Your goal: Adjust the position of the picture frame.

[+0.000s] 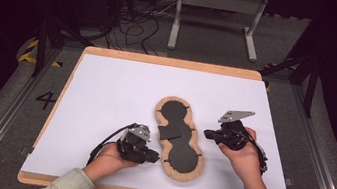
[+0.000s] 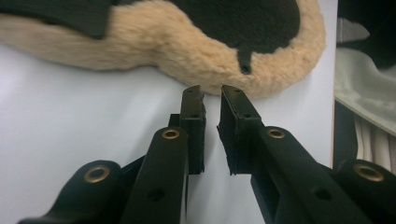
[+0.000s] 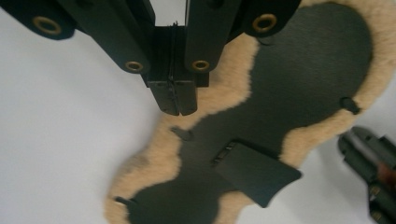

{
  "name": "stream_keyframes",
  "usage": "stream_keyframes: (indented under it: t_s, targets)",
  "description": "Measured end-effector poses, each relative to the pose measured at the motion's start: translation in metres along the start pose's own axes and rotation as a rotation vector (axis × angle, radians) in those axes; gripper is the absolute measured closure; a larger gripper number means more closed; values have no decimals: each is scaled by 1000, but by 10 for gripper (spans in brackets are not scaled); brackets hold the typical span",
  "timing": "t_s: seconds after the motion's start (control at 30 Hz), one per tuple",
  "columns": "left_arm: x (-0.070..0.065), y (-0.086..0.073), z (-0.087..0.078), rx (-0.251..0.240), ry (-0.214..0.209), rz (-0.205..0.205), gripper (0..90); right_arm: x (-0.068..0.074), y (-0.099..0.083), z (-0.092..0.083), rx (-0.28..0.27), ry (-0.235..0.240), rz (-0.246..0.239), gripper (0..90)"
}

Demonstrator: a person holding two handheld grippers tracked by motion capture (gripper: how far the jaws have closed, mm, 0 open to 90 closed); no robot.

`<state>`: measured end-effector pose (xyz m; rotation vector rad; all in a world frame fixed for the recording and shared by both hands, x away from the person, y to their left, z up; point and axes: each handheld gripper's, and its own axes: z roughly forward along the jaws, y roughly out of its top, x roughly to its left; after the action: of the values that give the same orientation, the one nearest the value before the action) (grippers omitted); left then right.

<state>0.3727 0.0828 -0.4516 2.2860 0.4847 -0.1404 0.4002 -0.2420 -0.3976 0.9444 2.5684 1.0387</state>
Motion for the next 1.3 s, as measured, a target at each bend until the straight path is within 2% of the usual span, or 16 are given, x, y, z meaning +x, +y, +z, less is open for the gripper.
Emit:
stream_keyframes:
  t_s: [0.1,0.17,0.2,0.3,0.4,0.47,0.5,0.53,0.57,0.8,0.9,1.03,1.13,1.23,1.3]
  targets:
    - [3,-6,-18,-68,39,-26,763,17,7,7,9,39,-42,900]
    - [3,-11,-26,-89,54,-43,734,26,11,11,1,53,-64,900]
    - [5,-14,-30,-109,78,-35,716,30,12,13,-1,58,-67,900]
    - [6,-20,-39,-128,124,-40,687,43,17,22,2,101,-93,900]
    - [9,-24,-47,-159,171,-69,659,58,22,32,16,137,-125,900]
    - [11,-26,-50,-177,188,-88,652,69,26,41,26,162,-149,900]
    - [11,-26,-50,-177,188,-88,652,69,26,41,26,162,-149,900]
    - [12,-26,-51,-188,201,-97,651,77,29,50,37,183,-164,900]
    - [12,-28,-53,-196,209,-106,651,80,30,53,43,190,-170,900]
    - [14,-33,-57,-210,223,-127,642,104,37,79,99,246,-229,900]
    - [16,-36,-60,-221,223,-138,637,107,36,87,142,241,-244,900]
    - [18,-38,-62,-229,228,-148,637,108,35,88,155,236,-248,900]
    - [19,-39,-64,-232,230,-151,637,107,35,81,165,229,-253,900]
    - [21,-39,-64,-236,227,-152,636,98,30,70,172,240,-233,900]
    - [22,-39,-63,-237,223,-160,636,94,26,64,179,227,-230,900]
